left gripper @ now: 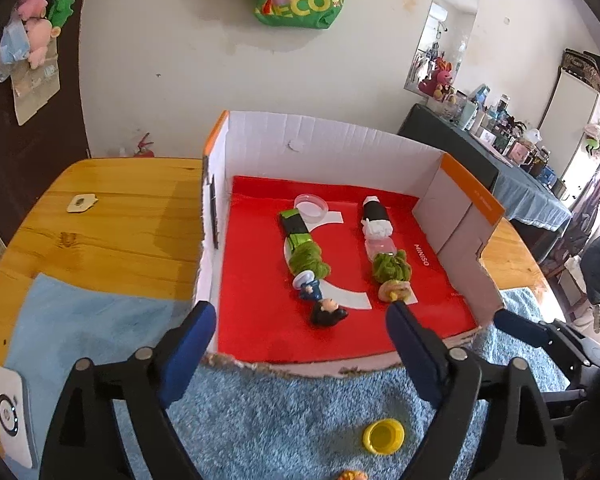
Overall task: Organize objects
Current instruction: 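Withdraw both tools from the box back over the towel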
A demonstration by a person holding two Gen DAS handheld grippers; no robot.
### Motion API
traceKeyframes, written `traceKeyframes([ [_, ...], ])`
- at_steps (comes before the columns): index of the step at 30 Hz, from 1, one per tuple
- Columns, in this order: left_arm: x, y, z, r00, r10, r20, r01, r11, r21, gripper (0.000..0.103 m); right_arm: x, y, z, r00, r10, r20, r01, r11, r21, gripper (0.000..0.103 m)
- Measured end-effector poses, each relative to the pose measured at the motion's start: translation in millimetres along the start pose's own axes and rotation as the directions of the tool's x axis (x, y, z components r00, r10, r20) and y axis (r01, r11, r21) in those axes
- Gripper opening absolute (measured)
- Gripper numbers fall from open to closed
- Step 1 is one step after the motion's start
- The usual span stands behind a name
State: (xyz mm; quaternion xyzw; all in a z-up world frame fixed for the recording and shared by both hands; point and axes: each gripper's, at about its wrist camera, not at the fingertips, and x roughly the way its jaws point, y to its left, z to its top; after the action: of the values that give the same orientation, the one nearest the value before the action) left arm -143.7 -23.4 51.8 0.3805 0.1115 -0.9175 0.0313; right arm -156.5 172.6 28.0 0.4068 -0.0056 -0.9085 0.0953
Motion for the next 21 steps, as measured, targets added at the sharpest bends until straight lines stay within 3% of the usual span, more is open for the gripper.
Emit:
traceKeyframes([
  [13, -21, -4, -26, 1.000, 0.028, 0.001, -0.028, 1.000, 0.010, 0.100, -25, 4, -22, 1.000, -0.003, 0.026, 0.003, 1.000, -0.002, 0.086],
  [15, -24, -5, -31, 0.999, 0.035, 0.000, -0.035, 0.999, 0.010, 0.100, -28, 4, -26, 1.000, -0.005, 0.028, 0.005, 1.000, 0.001, 0.091],
  [21, -28, -6, -49, 0.998, 0.053, -0.019, -0.053, 0.999, 0.005, 0.101, -33, 1, -39, 1.000, -0.008, 0.025, 0.008, 1.000, 0.007, 0.092],
])
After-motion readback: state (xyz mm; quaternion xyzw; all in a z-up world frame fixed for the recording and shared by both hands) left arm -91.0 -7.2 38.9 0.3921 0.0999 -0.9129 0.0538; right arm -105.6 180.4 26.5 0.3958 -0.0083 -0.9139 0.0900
